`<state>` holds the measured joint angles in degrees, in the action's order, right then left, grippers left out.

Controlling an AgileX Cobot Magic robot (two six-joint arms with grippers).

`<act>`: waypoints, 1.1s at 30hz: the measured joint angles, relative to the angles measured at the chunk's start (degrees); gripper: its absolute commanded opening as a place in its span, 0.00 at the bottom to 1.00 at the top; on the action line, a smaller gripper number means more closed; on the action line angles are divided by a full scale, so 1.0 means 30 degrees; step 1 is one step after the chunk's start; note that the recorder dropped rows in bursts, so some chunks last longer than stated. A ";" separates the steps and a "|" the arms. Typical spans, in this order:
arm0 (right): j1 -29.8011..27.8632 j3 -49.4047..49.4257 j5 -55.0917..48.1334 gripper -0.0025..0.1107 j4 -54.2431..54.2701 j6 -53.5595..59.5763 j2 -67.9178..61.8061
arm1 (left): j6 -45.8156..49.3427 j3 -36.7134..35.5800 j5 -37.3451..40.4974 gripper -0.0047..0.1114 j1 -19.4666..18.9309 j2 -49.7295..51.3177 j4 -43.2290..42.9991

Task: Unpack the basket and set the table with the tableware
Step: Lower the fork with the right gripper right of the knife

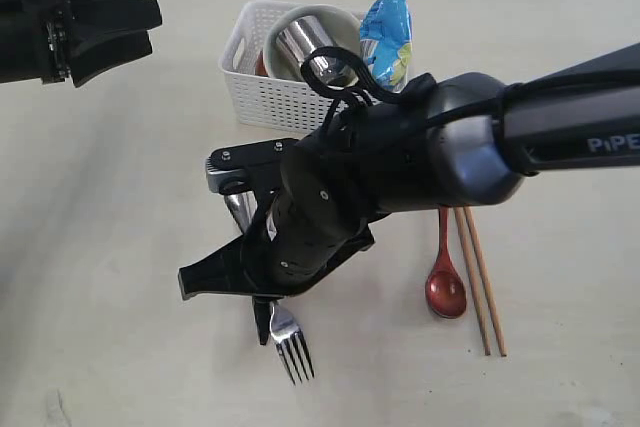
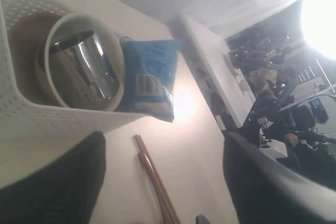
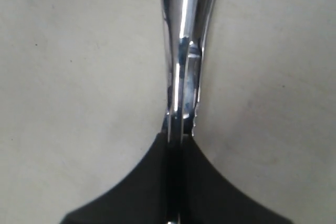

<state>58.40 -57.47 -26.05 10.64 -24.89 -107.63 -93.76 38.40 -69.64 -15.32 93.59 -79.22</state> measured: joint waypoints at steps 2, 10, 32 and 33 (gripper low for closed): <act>0.0000 0.0000 -0.0016 0.02 0.0000 0.0000 0.0000 | 0.0000 0.0000 0.0000 0.56 0.0000 0.0000 0.0000; 0.0000 0.0000 -0.0612 0.02 0.0000 0.0000 0.0000 | 0.0000 0.0000 0.0000 0.56 0.0000 0.0000 -0.0090; 0.0422 0.0000 0.0162 0.02 0.0652 0.0000 -0.0427 | 0.0000 0.0000 0.0000 0.56 0.0000 0.0000 -0.0286; 0.0422 0.0000 0.0162 0.02 0.0652 0.0000 -0.0427 | 0.0000 0.0000 0.0000 0.56 0.0000 0.0000 -0.0286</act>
<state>59.67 -57.47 -25.56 12.59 -24.89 -108.91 -93.76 38.40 -69.64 -15.32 93.59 -80.08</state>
